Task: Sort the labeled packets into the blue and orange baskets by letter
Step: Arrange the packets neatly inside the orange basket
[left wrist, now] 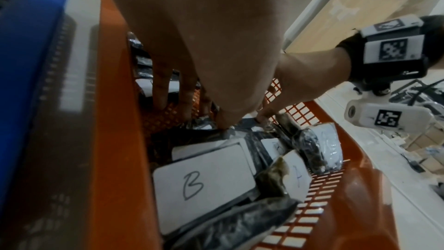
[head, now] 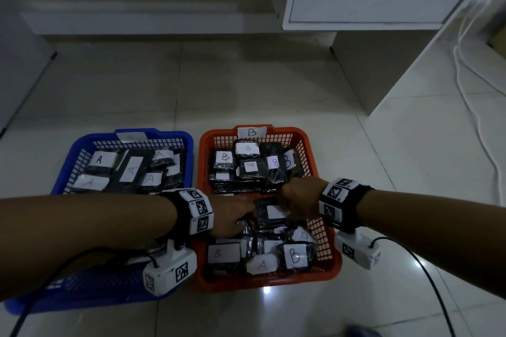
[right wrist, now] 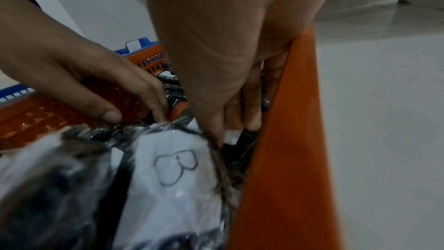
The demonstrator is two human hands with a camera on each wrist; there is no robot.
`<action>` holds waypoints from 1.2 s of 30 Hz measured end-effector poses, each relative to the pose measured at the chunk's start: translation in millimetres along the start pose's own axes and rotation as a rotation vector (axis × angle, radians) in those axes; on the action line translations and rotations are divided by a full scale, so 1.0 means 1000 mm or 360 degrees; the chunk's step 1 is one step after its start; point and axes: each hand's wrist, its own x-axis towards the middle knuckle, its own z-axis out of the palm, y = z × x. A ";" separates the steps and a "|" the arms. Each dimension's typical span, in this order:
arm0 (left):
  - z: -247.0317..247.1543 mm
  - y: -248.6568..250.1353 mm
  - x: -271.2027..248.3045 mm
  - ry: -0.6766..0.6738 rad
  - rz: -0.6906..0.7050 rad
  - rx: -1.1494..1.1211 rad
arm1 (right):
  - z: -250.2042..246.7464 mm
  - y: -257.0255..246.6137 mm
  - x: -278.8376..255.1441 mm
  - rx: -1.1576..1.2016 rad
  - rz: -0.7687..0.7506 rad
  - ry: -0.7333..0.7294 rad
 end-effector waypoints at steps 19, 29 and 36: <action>-0.021 0.003 -0.002 0.0034 -0.0218 -0.0119 | -0.006 -0.001 0.010 0.0431 -0.0058 -0.0274; -0.024 -0.014 -0.006 0.0414 -0.0217 -0.0035 | -0.004 -0.005 0.007 0.0362 -0.0017 -0.0122; -0.015 -0.015 -0.008 0.0428 -0.0175 0.0235 | -0.005 -0.007 0.006 0.0284 -0.0007 -0.0173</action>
